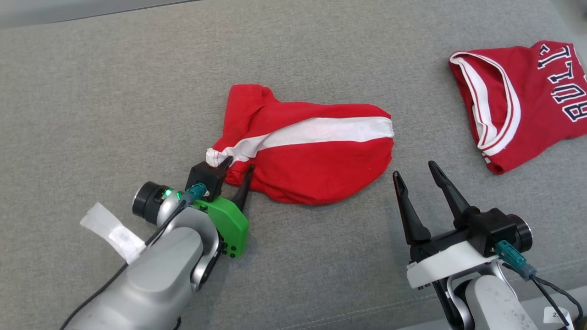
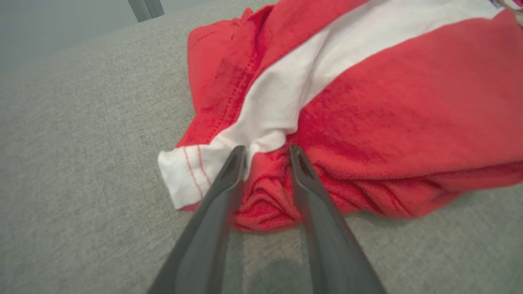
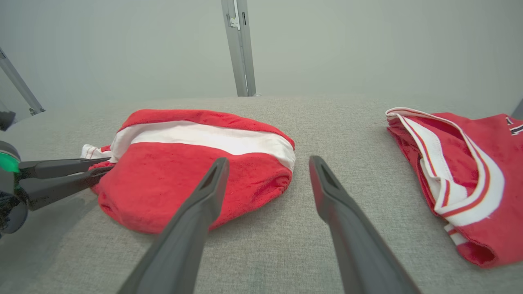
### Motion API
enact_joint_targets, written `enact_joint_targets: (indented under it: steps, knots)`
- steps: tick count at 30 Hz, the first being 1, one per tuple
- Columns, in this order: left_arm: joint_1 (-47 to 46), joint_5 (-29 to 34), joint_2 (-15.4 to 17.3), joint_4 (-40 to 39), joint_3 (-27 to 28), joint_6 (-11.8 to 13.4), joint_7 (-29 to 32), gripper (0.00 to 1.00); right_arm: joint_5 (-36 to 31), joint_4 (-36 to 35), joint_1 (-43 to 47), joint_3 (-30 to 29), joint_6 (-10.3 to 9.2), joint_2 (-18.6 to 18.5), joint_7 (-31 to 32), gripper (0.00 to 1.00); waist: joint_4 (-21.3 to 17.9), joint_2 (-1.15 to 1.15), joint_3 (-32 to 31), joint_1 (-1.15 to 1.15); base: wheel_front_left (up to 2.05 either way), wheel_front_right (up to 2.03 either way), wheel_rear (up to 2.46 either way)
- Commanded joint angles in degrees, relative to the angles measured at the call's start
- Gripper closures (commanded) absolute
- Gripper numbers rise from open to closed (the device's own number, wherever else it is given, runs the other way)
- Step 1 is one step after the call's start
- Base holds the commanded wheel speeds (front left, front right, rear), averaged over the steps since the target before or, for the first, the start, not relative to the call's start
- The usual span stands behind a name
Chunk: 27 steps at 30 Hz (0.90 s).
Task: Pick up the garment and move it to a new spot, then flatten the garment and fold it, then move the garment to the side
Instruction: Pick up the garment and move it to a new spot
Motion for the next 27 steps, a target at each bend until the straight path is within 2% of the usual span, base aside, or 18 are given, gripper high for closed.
enact_joint_targets:
  steps: [1,4,9,13,17,24,26,27]
  knots:
    - [1.3,-0.7,-0.2,0.2,0.1,0.3,-0.1,0.0,-0.4,0.1,0.6,0.1,-0.08,-0.1,0.0,0.0,1.4,0.0,-0.8,0.0,0.0,0.0,0.0]
    - [3.5,-1.1,-1.4,-0.5,1.3,0.7,-0.7,0.0,-0.6,0.5,0.8,0.5,-0.08,-0.1,0.0,0.0,2.7,0.0,-1.4,0.0,0.0,0.0,0.0]
    - [7.8,-2.0,-1.6,-2.3,6.7,3.4,-1.0,0.0,-0.7,0.7,1.6,0.6,-0.08,-0.1,0.0,0.0,3.8,0.0,-2.5,0.0,0.0,0.0,0.0]
    - [12.8,0.6,-0.3,-7.4,13.9,5.1,-1.1,0.0,-0.4,0.9,2.3,0.4,-0.08,-0.1,0.0,0.0,4.1,0.0,-3.3,0.0,0.0,0.0,0.0]
    - [20.1,6.8,0.7,-16.8,23.8,6.0,-1.0,0.0,-1.0,0.3,3.5,-1.4,-0.08,-0.1,0.0,0.0,4.5,0.0,-4.2,0.0,0.0,0.0,0.0]
    - [34.6,19.0,-1.5,-29.8,39.5,2.1,-1.0,0.0,-2.5,-1.5,7.1,-8.0,-0.08,-0.1,0.0,0.0,5.7,0.0,-7.2,0.0,0.0,0.0,0.0]
    - [37.7,21.6,-3.0,-32.0,42.9,0.1,-1.0,0.0,-3.1,-2.0,8.2,-10.2,-0.08,-0.1,0.0,0.0,6.1,0.0,-7.9,0.0,0.0,0.0,0.0]
    - [40.4,24.1,-4.2,-33.3,46.4,-2.0,-1.0,0.0,-3.7,-2.7,9.0,-12.3,-0.08,-0.1,0.0,0.0,6.5,0.0,-8.6,0.0,0.0,0.0,0.0]
